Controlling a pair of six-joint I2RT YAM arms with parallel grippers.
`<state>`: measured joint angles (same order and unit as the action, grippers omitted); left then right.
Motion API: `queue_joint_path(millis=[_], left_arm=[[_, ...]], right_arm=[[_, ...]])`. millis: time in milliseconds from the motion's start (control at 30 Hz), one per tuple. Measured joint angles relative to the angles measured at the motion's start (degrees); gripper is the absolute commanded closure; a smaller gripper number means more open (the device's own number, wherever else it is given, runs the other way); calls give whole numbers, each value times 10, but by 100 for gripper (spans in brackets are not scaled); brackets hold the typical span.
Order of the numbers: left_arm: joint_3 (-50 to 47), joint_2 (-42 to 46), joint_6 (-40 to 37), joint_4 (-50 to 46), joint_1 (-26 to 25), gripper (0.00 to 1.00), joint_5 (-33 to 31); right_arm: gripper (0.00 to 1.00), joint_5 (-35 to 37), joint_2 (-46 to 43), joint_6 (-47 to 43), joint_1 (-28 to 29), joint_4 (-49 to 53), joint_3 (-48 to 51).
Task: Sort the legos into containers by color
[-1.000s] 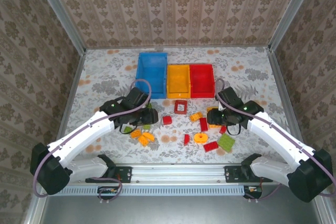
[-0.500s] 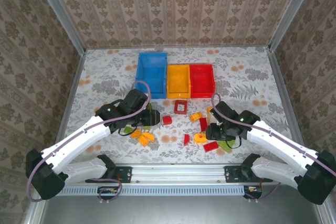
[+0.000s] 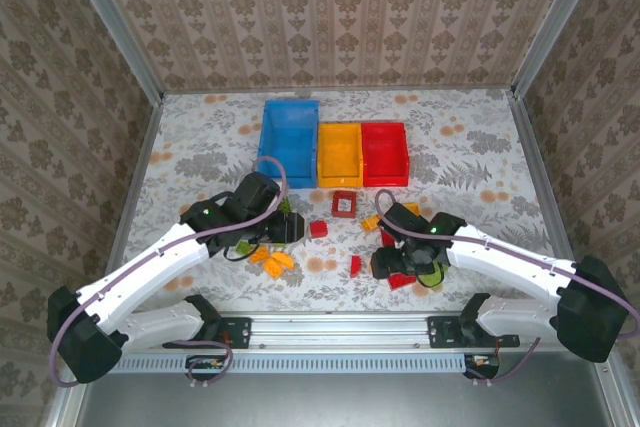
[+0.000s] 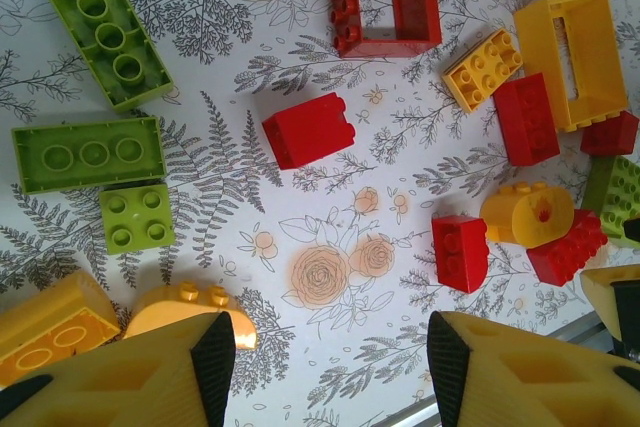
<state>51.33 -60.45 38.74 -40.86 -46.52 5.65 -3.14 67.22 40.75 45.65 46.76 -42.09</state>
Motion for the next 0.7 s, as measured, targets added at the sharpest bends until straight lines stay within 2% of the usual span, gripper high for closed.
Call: queue_joint_path(millis=[100,167,267,333,400,567,700], left_arm=[[0,3,0,0,0,44,1],[0,6,0,0,0,43,2],[-1,9,0,1,0,43,2],[-2,10,0,2,0,44,2],[-4,10,0,2,0,43,2],[-6,10,0,3,0,43,5],[-7,10,0,5,0,43,6]], right_arm=[[12,30,-2,26,0,28,-13],[3,50,-22,58,-5,50,-12],[1,61,-76,103,-43,74,3],[3,63,-101,121,-85,89,13],[9,62,-114,134,-128,98,24],[8,57,-132,158,-191,106,53],[22,49,-148,180,-212,116,78]])
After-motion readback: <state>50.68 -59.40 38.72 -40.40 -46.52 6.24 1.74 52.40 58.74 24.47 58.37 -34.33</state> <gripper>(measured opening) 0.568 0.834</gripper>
